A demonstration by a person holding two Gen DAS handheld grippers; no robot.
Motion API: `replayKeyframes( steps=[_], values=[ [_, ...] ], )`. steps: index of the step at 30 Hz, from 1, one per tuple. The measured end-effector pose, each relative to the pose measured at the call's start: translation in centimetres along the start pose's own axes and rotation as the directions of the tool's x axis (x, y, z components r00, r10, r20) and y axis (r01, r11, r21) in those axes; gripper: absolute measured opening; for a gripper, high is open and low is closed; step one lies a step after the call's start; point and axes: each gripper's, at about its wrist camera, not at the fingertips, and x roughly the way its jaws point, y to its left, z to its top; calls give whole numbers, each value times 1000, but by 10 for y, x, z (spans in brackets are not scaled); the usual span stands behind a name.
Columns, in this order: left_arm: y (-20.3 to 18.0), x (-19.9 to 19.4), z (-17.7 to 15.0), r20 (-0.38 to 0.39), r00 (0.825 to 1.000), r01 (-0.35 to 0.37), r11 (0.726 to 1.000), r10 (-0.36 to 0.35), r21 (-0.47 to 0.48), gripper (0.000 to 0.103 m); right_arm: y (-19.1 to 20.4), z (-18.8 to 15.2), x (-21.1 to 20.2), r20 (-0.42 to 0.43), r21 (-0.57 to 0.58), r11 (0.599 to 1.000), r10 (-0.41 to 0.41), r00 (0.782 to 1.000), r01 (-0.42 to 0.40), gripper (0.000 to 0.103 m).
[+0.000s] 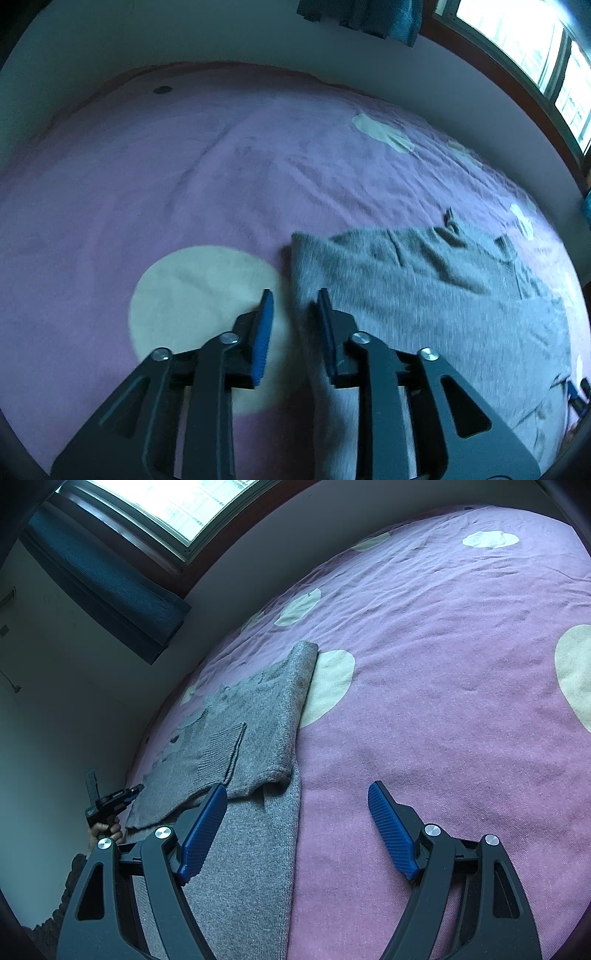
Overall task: Fold small clothes
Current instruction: 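Fold the side edge over the body and open the left tool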
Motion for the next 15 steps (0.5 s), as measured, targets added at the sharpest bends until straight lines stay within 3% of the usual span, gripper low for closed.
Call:
replayKeyframes(
  steps=[8, 15],
  values=[
    [0, -41, -47, 6, 1000, -26, 999, 26, 27, 41, 0, 0, 0, -1, -1, 1000, 1, 1000, -1, 78],
    [5, -87, -94, 19, 1000, -23, 999, 23, 25, 55, 5, 1, -1, -9, -26, 1000, -2, 1000, 2, 85]
  ],
)
